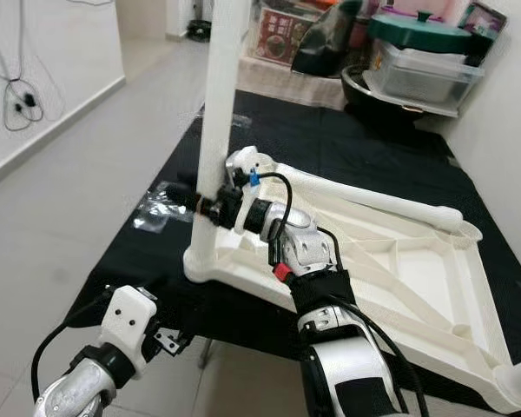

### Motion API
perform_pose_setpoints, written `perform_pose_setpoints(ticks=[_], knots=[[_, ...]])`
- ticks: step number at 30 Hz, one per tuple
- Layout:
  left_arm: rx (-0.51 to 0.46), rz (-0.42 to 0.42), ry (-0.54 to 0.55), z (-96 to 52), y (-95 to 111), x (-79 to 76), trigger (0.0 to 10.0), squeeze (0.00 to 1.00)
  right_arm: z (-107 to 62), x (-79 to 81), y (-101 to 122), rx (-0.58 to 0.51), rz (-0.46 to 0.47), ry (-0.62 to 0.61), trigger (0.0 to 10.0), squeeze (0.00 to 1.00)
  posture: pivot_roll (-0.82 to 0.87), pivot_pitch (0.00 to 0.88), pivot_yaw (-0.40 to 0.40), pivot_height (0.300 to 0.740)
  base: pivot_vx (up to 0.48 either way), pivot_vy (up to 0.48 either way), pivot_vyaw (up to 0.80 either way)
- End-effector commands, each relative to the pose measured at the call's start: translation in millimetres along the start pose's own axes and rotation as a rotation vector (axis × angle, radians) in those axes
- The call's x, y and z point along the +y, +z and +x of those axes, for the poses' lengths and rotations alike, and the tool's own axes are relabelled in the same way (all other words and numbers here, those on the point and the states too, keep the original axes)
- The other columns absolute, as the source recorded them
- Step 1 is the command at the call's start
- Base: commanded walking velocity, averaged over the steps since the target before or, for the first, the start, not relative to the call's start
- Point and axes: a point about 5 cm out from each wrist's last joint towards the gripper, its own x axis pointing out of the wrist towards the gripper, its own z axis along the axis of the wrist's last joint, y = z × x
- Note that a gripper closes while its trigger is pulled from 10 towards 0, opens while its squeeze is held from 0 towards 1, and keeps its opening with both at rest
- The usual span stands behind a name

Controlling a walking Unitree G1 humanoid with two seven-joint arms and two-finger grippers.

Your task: Building children table

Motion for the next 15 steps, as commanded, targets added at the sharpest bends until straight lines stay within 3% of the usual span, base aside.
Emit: perform_pose_setpoints(ticks=[1,2,3,4,5,7,10,15], knots=[[0.01,-0.01,-0.011,0.2,-2,-2.6,10.0,0.0,-12.9,-24.0,-1,-0.049,0.067,-0.312,0.0,0.0,0.13,0.05,-0.153,0.74,0.0,0.0,0.0],[0.01,-0.01,-0.011,0.2,-2,-2.6,10.0,0.0,-12.9,-24.0,-1,-0.049,0.067,-0.312,0.0,0.0,0.13,0.05,-0.153,0.74,0.0,0.0,0.0],[0.01,-0.01,-0.011,0.3,-2,-2.2,10.0,0.0,-24.1,-35.3,-4,-0.041,0.036,-0.572,0.0,0.0,0.12,0.048,-0.148,0.74,0.0,0.0,0.0],[0.01,-0.01,-0.011,0.3,-2,-2.2,10.0,0.0,-24.1,-35.3,-4,-0.041,0.036,-0.572,0.0,0.0,0.12,0.048,-0.148,0.74,0.0,0.0,0.0],[0.011,-0.009,-0.013,0.7,-2,-2.0,10.0,0.0,-41.0,-42.5,-8,-0.037,0.009,-0.834,0.0,0.0,0.12,0.048,-0.148,0.74,0.0,0.0,0.0],[0.011,-0.007,-0.014,1.0,-2,-1.9,10.0,0.0,-65.3,-40.5,-16,-0.034,0.023,-1.143,0.0,0.0,0.13,0.047,-0.149,0.74,0.0,0.0,0.0],[0.012,-0.006,-0.015,1.0,-2,-1.8,10.0,0.0,-69.1,-36.7,-18,-0.03,0.041,-1.189,0.0,0.0,0.13,0.047,-0.149,0.74,0.0,0.0,0.0],[0.011,-0.003,-0.015,1.4,-2,-1.5,10.0,0.0,-53.3,-18.4,-28,-0.004,0.075,-1.224,0.0,0.0,0.13,0.046,-0.149,0.74,0.0,0.0,0.0]])
